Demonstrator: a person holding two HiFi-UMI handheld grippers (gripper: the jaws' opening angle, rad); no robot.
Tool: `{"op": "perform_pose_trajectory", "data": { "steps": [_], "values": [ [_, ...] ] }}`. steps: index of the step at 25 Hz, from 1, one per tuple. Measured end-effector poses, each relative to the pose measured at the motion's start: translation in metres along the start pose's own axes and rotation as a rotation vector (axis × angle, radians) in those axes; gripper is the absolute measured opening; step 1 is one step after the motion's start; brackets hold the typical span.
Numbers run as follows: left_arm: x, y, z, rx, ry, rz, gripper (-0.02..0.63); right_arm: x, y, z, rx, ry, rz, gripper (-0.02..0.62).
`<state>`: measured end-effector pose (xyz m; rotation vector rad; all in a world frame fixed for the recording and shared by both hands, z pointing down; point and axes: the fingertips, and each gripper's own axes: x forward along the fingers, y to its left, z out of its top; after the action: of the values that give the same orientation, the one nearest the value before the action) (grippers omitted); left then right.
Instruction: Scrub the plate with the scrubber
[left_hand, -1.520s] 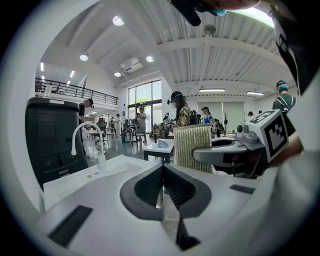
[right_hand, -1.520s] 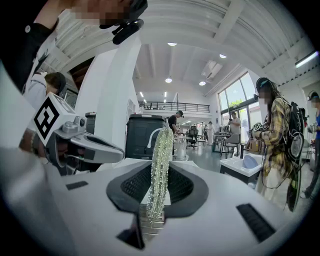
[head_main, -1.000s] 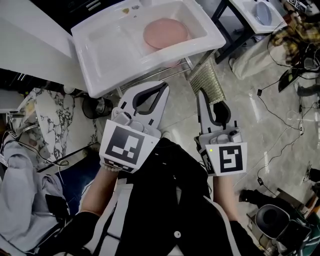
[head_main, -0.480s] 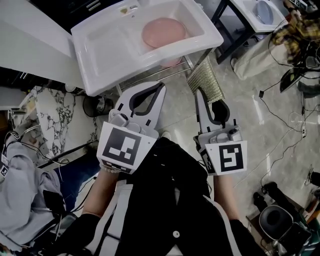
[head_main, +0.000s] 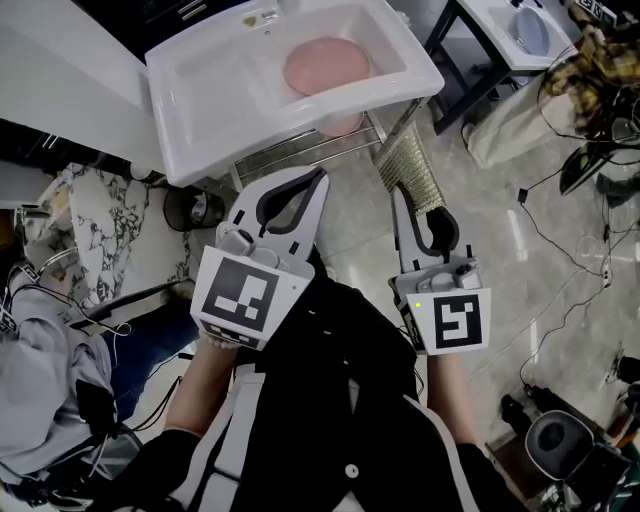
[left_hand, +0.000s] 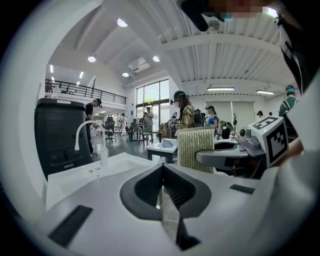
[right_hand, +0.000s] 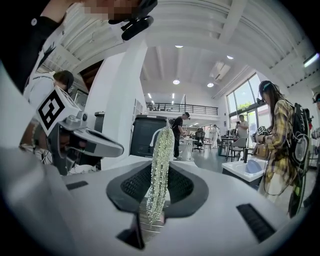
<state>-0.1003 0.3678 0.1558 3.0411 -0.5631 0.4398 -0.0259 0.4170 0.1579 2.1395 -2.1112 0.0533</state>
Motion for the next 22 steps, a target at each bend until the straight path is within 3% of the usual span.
{"op": "perform_pose_trajectory", "data": {
  "steps": [10, 22],
  "values": [
    [0.03, 0.009, 0.01, 0.038, -0.02, -0.029, 0.0, 0.013, -0.025, -0.007, -0.009, 0.015, -0.035, 0.077],
    [0.114, 0.07, 0.018, 0.012, 0.004, -0.046, 0.0, 0.096, -0.082, -0.005, -0.018, 0.045, -0.053, 0.077]
  ]
}}
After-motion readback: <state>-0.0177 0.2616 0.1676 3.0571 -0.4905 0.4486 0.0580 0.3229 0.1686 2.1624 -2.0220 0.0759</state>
